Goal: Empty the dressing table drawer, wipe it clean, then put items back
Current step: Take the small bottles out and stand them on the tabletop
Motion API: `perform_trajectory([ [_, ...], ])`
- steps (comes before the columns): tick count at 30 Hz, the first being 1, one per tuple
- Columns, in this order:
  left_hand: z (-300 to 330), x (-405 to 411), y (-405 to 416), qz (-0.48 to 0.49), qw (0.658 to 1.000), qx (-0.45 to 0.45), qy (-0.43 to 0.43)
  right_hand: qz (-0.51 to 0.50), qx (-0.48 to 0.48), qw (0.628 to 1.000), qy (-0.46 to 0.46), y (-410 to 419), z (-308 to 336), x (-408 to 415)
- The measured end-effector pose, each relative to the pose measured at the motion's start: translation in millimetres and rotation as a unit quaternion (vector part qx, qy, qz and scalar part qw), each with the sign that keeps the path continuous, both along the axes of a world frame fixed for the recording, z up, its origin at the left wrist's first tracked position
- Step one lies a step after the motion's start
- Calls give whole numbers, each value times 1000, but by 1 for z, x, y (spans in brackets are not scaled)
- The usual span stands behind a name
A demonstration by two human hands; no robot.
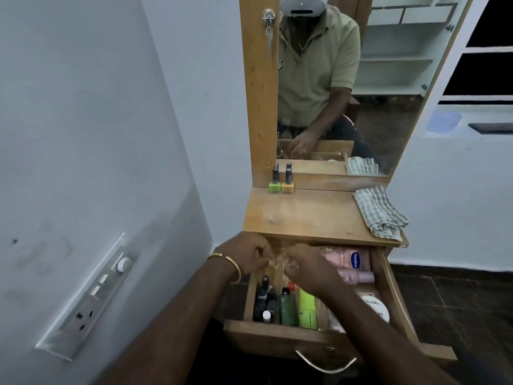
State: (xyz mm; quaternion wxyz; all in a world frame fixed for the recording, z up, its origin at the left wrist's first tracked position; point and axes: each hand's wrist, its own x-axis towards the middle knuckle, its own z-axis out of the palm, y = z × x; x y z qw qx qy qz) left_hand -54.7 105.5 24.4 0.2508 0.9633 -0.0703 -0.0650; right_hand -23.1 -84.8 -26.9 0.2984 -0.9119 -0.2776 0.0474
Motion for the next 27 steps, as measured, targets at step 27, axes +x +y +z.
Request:
perform_trajectory([
  [27,-1,-1,-7,-49,984,172,-24,58,-41,997,35,-2,-9,-17],
])
